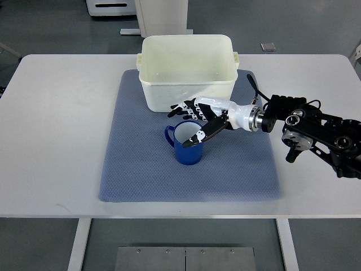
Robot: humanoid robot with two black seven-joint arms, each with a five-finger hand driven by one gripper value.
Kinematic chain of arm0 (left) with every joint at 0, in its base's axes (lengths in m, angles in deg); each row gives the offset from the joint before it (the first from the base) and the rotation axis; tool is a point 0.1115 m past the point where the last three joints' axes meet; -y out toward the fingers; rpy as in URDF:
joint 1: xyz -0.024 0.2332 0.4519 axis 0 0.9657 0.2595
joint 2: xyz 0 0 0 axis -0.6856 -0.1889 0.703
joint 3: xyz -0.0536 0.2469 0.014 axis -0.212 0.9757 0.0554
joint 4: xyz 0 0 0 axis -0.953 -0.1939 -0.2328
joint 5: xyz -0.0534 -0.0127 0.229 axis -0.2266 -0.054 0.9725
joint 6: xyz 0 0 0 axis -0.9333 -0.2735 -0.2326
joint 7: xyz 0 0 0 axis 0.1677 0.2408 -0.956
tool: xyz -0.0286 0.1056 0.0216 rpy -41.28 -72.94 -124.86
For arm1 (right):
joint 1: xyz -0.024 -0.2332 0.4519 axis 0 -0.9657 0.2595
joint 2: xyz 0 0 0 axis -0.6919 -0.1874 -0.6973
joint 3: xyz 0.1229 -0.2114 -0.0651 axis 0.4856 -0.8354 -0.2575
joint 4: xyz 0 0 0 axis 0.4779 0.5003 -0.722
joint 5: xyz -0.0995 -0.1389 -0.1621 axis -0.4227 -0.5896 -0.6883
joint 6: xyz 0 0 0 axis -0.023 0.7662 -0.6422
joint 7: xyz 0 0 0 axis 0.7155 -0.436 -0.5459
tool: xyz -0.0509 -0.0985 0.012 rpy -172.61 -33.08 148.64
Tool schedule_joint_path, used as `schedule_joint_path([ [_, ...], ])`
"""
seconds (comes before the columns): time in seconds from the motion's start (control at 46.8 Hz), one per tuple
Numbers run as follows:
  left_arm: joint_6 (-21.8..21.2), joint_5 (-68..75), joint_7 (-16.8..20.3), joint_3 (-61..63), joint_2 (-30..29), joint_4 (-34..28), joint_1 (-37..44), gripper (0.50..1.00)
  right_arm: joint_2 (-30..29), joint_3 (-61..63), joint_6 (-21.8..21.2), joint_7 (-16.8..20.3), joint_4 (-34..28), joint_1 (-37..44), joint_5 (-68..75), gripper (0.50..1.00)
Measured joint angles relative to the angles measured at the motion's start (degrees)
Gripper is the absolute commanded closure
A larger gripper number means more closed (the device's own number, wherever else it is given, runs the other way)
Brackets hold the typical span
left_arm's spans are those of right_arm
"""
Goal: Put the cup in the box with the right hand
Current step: 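Close the right hand's fingers around the blue mug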
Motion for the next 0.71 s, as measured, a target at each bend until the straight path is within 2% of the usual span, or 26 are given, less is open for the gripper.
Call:
schedule_joint_path([
  [0.706,0.00,0.01,0.00,0.00,0.00,0.00,0.00,0.500,-0.56,-1.29,0.41,-0.27,1.08,-2.54,-0.08,0.519],
])
